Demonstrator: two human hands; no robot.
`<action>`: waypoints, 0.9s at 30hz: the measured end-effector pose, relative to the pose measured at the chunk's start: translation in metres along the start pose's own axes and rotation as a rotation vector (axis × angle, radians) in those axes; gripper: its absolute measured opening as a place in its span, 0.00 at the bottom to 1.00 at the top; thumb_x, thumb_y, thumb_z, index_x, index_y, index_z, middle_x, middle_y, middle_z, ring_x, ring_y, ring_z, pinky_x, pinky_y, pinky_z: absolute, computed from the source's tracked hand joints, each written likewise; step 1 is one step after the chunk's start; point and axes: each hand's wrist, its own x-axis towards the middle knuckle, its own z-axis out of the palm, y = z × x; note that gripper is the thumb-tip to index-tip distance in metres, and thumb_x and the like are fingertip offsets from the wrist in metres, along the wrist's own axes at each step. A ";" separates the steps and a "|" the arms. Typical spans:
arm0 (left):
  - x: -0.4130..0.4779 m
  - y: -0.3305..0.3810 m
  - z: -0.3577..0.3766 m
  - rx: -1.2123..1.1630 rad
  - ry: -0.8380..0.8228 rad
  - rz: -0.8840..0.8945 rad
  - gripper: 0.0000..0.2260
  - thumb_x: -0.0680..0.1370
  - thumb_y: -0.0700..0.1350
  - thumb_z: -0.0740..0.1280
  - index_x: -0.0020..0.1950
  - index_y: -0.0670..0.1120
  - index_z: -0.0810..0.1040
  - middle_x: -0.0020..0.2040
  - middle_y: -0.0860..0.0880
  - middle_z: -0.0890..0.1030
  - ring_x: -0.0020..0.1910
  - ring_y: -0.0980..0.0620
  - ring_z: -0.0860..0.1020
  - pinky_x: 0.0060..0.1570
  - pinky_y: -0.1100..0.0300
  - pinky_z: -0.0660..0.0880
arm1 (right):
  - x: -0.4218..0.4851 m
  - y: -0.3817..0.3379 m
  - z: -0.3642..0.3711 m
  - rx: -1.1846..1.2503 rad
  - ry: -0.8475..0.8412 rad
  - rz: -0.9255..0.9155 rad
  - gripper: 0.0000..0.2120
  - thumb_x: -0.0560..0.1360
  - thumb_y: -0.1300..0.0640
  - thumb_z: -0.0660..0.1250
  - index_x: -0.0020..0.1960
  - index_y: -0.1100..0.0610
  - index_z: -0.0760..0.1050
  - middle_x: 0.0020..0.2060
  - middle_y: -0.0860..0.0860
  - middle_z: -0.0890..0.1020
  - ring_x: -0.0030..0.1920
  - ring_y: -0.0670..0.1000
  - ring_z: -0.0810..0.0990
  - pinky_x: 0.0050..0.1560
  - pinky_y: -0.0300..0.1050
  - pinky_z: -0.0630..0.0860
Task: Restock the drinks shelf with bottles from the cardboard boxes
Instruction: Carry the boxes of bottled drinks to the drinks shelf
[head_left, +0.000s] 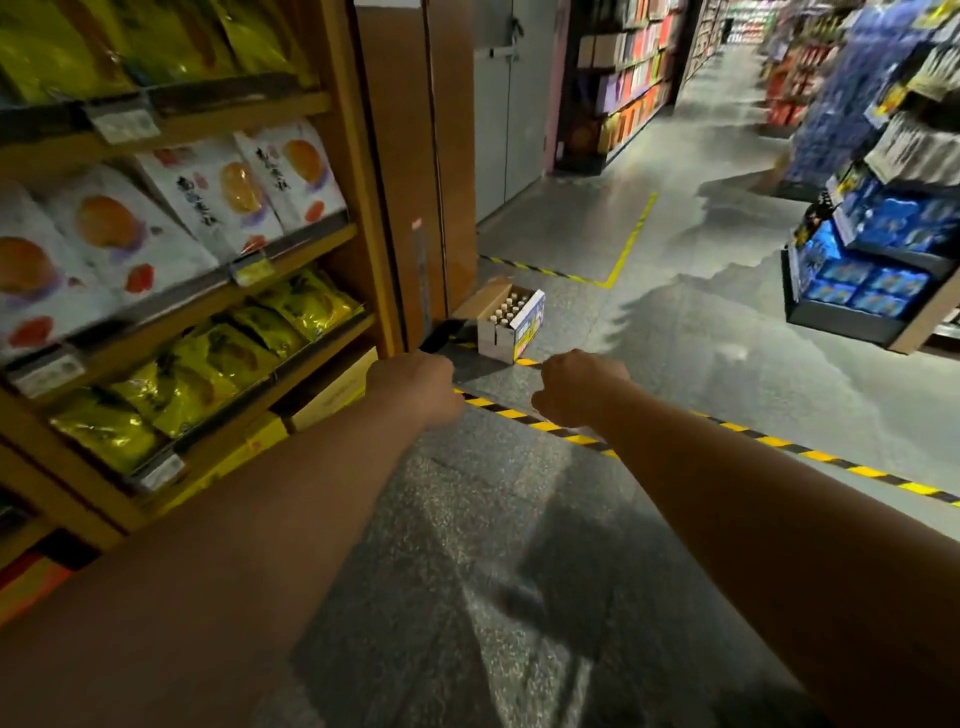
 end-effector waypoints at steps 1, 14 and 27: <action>0.023 -0.003 -0.008 0.006 -0.012 0.015 0.10 0.79 0.51 0.60 0.52 0.47 0.76 0.49 0.45 0.77 0.47 0.45 0.75 0.42 0.53 0.71 | 0.023 0.004 -0.005 0.019 0.006 0.014 0.16 0.77 0.50 0.59 0.61 0.54 0.73 0.59 0.55 0.77 0.59 0.58 0.77 0.56 0.50 0.72; 0.318 0.027 -0.060 0.022 -0.081 0.058 0.15 0.80 0.53 0.59 0.62 0.47 0.75 0.56 0.45 0.76 0.49 0.46 0.74 0.40 0.59 0.67 | 0.307 0.107 -0.031 0.036 -0.003 0.067 0.18 0.76 0.48 0.61 0.61 0.56 0.73 0.57 0.56 0.78 0.57 0.57 0.78 0.51 0.48 0.71; 0.605 0.084 -0.101 -0.170 -0.094 -0.104 0.15 0.79 0.48 0.62 0.63 0.43 0.74 0.59 0.42 0.75 0.56 0.44 0.75 0.53 0.53 0.73 | 0.585 0.230 -0.067 -0.004 -0.023 -0.042 0.15 0.76 0.51 0.62 0.61 0.53 0.73 0.57 0.52 0.78 0.57 0.55 0.78 0.50 0.48 0.69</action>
